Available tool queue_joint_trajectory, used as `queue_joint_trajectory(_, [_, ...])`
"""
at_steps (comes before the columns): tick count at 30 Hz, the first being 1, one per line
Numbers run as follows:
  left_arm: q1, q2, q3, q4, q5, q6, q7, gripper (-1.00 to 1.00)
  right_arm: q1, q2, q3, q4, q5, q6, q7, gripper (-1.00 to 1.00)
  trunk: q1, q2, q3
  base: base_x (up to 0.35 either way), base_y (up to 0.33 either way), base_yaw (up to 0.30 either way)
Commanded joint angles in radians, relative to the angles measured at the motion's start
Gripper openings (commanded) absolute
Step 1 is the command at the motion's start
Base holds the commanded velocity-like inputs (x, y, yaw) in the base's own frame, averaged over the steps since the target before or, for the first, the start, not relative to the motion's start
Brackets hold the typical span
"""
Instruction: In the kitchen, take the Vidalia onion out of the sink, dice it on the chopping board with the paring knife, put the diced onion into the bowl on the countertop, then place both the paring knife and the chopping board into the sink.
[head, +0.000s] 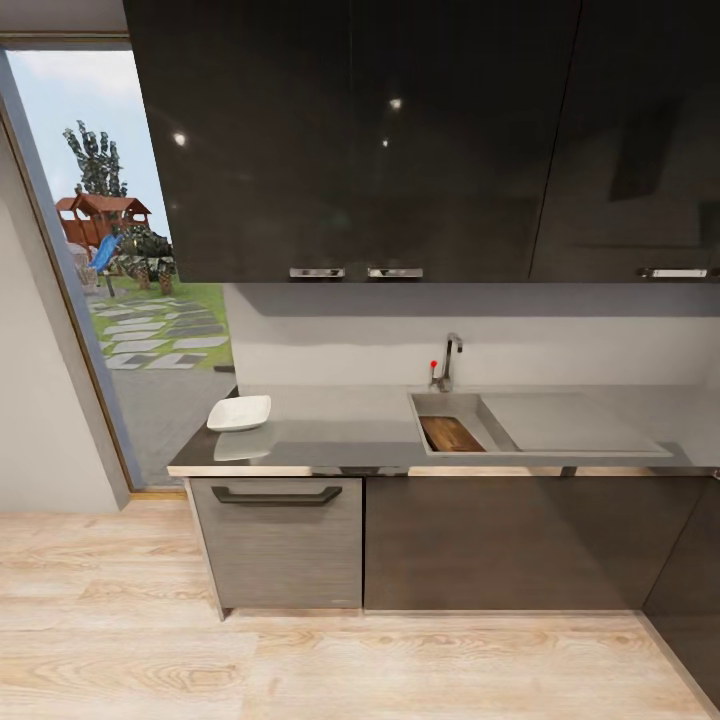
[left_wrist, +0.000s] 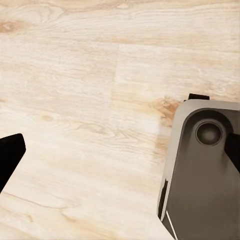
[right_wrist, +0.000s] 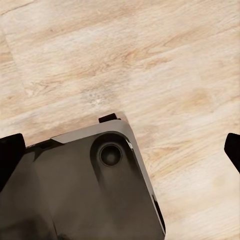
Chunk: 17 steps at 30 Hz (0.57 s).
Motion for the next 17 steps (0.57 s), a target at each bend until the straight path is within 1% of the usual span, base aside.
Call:
queue_joint_trajectory(1, [0.0, -0.001, -0.007, 0.002, 0.003, -0.003, 0.002, 1.0, 0.0, 0.0, 0.009, 0.0, -0.007, -0.002, -0.004, 1.0, 0.0, -0.001, 0.0, 0.0, 0.0, 0.0])
queue_joint_trajectory(17, [0.0, -0.001, -0.007, 0.002, 0.002, -0.003, 0.001, 1.0, 0.0, 0.0, 0.009, 0.0, -0.007, -0.002, -0.004, 1.0, 0.0, -0.001, 0.0, 0.0, 0.0, 0.0])
